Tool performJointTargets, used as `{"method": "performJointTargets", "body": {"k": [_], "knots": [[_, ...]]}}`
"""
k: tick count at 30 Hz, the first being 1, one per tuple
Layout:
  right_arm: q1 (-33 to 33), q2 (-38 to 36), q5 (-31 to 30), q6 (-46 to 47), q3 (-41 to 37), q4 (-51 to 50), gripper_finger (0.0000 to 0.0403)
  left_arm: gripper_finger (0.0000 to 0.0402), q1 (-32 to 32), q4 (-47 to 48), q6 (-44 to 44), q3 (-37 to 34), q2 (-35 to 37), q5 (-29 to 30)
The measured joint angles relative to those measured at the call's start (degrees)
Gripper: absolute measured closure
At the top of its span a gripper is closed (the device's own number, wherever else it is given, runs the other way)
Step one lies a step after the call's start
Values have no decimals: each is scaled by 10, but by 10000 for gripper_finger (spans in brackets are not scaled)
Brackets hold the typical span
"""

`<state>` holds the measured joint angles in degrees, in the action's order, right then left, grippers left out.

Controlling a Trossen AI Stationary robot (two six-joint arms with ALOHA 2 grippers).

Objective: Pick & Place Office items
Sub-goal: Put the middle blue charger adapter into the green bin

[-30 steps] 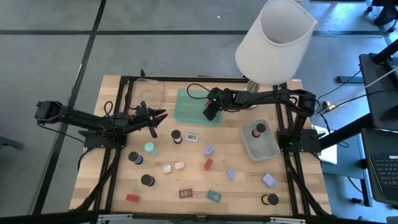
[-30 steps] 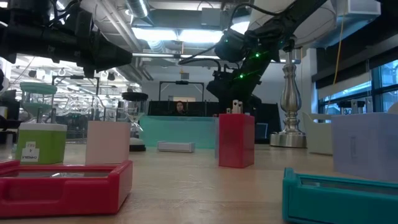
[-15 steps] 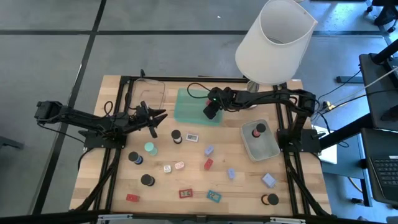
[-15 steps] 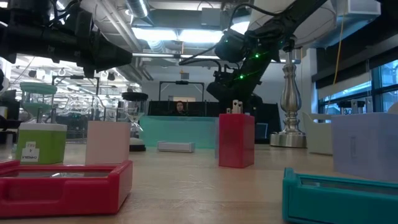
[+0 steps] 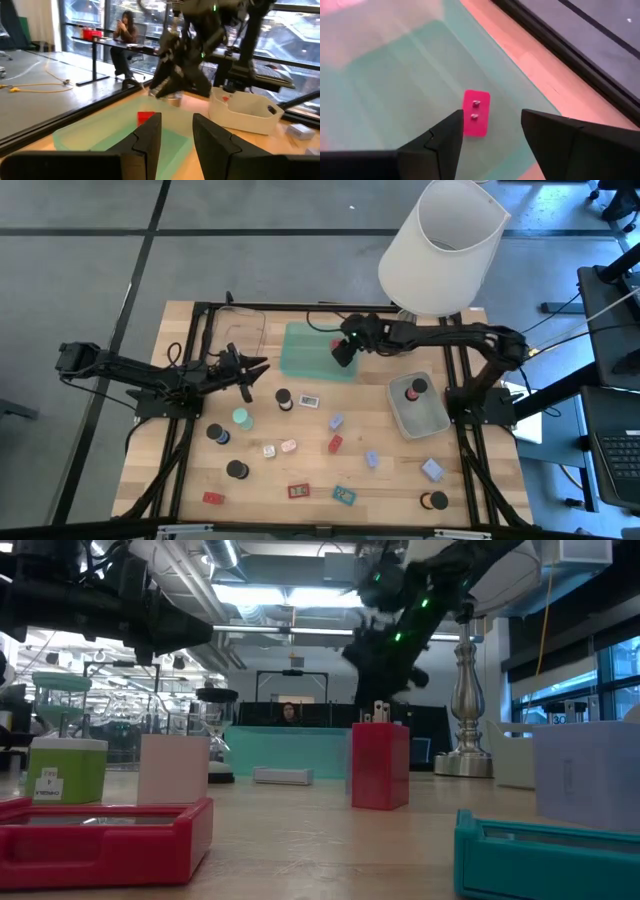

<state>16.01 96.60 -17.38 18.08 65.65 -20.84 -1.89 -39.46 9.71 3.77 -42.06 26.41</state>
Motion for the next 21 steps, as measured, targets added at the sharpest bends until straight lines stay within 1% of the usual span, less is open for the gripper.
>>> {"method": "performJointTargets", "body": {"k": [6,8,11,14,18,21], "knots": [[-37,-69,43,13,0,-62,208,284,-2,0,-8,0,0,-127],[-58,-87,45,13,0,-86,212,275,-10,-1,-8,0,-1,-151],[-92,-110,37,24,0,-96,217,258,-29,-11,-16,0,-3,-154],[-127,-125,34,30,0,-101,222,240,-44,-30,-28,0,-8,-137],[-191,-135,29,43,0,-109,226,222,-53,-45,-30,0,-10,-119],[-242,-134,35,76,0,-131,229,214,-52,-45,-30,0,-10,-106]]}}
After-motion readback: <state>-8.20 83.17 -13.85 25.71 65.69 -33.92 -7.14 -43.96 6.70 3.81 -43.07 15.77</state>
